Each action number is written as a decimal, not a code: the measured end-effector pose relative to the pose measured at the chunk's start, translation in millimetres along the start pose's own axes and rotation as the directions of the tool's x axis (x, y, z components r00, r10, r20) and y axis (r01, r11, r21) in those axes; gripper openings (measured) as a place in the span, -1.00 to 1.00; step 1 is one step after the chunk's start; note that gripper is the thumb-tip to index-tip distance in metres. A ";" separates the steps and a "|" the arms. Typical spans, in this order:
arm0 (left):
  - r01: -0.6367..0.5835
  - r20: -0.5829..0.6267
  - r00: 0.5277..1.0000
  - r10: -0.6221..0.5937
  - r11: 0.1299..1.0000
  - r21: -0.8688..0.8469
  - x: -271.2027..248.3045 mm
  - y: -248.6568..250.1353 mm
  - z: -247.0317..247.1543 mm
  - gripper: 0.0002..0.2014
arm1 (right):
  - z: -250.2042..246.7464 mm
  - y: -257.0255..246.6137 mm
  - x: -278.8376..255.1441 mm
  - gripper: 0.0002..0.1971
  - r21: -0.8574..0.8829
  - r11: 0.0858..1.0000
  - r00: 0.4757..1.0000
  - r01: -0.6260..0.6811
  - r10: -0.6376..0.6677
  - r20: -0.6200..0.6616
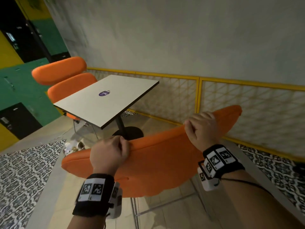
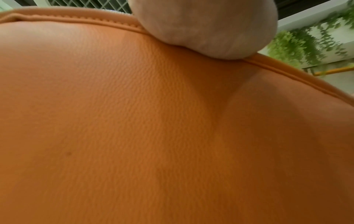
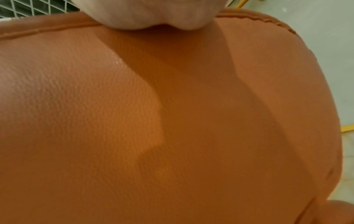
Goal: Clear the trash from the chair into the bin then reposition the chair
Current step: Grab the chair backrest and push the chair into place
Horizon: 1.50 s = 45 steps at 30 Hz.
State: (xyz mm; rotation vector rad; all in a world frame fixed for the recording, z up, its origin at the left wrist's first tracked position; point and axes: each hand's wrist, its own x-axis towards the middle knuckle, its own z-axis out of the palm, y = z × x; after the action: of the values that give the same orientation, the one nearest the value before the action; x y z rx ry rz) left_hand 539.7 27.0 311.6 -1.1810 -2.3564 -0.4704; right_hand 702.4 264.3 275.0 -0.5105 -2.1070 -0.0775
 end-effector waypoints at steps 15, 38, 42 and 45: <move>0.178 -0.038 0.984 -0.175 0.977 0.117 161.3 63.6 103.2 -0.58 | 146.4 154.1 145.8 -0.64 0.275 0.959 0.977 0.073 -0.125 0.175; 0.286 -0.140 0.957 -0.254 0.907 0.308 366.9 67.3 237.8 -0.57 | 368.6 279.5 339.4 -0.28 0.516 0.821 0.789 0.242 -0.476 0.389; 0.367 -0.172 0.929 -0.328 0.872 0.323 400.2 65.3 260.8 -0.57 | 407.9 290.1 371.2 -0.29 0.582 0.774 0.758 0.248 -0.530 0.382; 0.405 -0.174 0.914 -0.366 0.854 0.327 418.4 61.8 275.8 -0.56 | 434.2 294.3 390.7 -0.24 0.597 0.758 0.737 0.261 -0.556 0.385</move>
State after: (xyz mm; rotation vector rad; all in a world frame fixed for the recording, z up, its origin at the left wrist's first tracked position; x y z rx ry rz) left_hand 301.9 472.4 313.3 -0.5026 -2.4522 -0.2068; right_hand 287.1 768.6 308.6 0.3414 -2.6385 0.4099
